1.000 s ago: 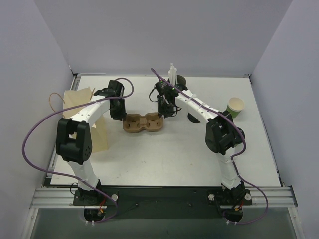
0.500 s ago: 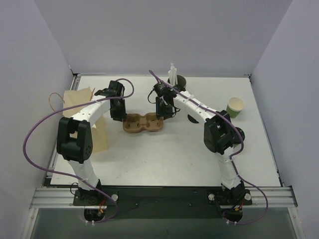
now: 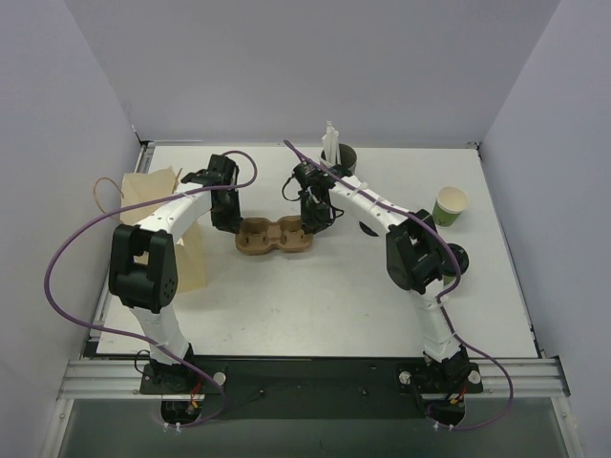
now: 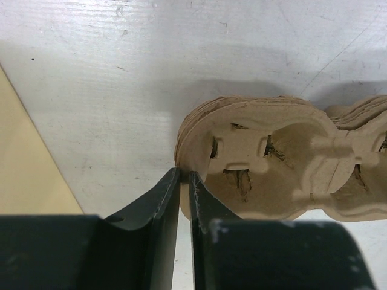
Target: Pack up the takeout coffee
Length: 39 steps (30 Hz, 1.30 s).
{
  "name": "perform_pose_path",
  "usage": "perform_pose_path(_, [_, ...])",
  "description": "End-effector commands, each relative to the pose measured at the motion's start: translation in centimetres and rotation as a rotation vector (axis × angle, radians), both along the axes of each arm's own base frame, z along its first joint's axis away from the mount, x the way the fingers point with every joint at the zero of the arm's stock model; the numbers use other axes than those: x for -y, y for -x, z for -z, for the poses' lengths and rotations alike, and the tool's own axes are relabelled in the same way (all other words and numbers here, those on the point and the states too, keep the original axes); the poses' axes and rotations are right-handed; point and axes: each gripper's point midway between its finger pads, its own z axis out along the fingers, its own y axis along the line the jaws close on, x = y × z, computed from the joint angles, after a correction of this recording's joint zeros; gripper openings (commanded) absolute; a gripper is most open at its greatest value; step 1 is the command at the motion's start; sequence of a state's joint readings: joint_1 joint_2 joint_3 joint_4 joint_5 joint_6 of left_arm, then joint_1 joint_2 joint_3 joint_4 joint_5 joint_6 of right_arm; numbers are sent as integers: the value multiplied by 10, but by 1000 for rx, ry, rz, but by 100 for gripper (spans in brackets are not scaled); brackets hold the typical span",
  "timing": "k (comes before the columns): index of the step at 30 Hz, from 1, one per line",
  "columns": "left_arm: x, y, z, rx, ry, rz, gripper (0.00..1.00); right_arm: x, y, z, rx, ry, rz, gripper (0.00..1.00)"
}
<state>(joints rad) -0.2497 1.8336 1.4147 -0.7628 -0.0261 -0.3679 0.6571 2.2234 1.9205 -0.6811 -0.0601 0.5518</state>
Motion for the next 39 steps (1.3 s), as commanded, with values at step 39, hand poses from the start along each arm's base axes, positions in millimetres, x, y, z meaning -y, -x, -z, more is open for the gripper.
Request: perform_pose_path(39, [14,-16,-60,117,38,56,0,1,3,-64,91,0,-16,13])
